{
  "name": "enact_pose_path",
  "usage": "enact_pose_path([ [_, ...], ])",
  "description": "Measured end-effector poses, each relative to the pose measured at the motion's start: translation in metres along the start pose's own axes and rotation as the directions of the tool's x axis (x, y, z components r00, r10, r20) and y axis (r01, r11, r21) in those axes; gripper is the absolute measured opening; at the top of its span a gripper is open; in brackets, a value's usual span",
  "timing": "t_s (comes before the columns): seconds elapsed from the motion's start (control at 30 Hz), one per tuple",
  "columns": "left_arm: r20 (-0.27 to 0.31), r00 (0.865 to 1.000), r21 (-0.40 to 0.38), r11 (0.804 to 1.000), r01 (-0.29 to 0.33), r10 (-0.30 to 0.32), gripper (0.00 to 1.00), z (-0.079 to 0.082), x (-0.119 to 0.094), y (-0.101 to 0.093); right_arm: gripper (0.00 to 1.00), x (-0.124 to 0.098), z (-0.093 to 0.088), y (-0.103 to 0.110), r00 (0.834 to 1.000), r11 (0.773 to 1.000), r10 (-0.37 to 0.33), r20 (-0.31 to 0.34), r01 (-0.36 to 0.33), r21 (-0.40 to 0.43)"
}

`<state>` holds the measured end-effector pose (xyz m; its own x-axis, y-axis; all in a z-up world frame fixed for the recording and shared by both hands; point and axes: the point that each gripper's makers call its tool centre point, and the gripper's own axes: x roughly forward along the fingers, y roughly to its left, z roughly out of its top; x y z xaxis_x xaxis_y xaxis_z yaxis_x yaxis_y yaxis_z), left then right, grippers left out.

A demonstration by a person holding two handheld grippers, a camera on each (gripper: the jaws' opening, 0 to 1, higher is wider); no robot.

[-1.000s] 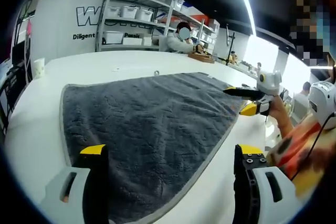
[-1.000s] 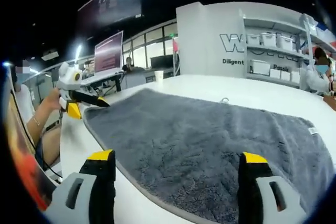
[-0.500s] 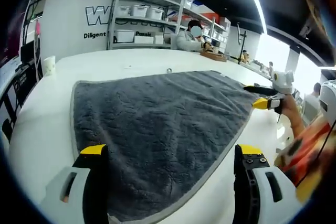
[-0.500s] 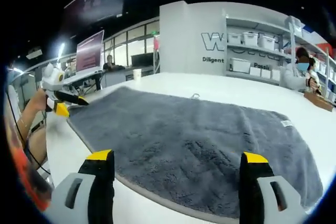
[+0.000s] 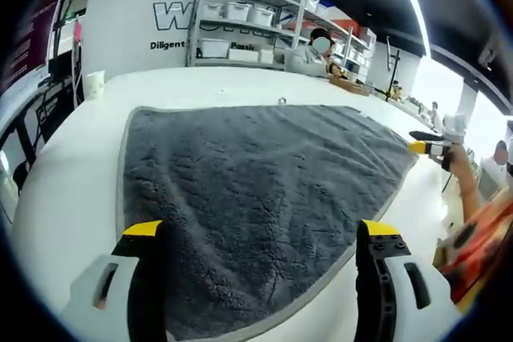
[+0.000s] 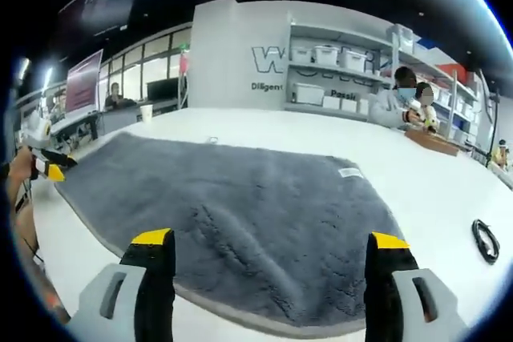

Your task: Open the folded towel by lifting each exposed corner and separating the folded layers until the towel lies flat within the target outline without major curled edges

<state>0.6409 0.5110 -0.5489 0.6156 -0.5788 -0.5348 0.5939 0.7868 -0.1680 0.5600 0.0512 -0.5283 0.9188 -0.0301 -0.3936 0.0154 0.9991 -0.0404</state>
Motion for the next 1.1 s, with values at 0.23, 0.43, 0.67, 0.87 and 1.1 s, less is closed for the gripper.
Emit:
enact_pose_path([
  [0.23, 0.008, 1.0, -0.004, 1.0, -0.022, 0.022, 0.92, -0.003, -0.001, 0.006, 0.97, 0.004, -0.017, -0.024, 0.999, 0.999, -0.035, -0.03, 0.036, 0.036],
  [0.43, -0.02, 0.998, 0.139, 0.988, -0.059, 0.063, 0.84, -0.013, 0.0, 0.011, 1.0, 0.008, -0.042, -0.032, 0.995, 0.997, -0.022, -0.093, 0.028, 0.067],
  [0.67, -0.029, 0.998, 0.166, 0.985, -0.054, 0.06, 0.85, -0.016, -0.002, 0.011, 1.0, 0.006, -0.041, -0.039, 0.997, 0.998, -0.022, -0.076, 0.026, 0.057],
  [0.87, -0.02, 0.997, 0.163, 0.985, -0.065, 0.069, 0.86, -0.017, -0.004, 0.014, 1.0, 0.004, -0.042, -0.038, 0.997, 0.998, -0.027, -0.067, 0.031, 0.057],
  [1.1, -0.021, 0.997, 0.162, 0.985, -0.068, 0.072, 0.86, -0.019, -0.007, 0.017, 1.0, 0.0, -0.043, -0.036, 0.997, 0.997, -0.035, -0.063, 0.039, 0.06],
])
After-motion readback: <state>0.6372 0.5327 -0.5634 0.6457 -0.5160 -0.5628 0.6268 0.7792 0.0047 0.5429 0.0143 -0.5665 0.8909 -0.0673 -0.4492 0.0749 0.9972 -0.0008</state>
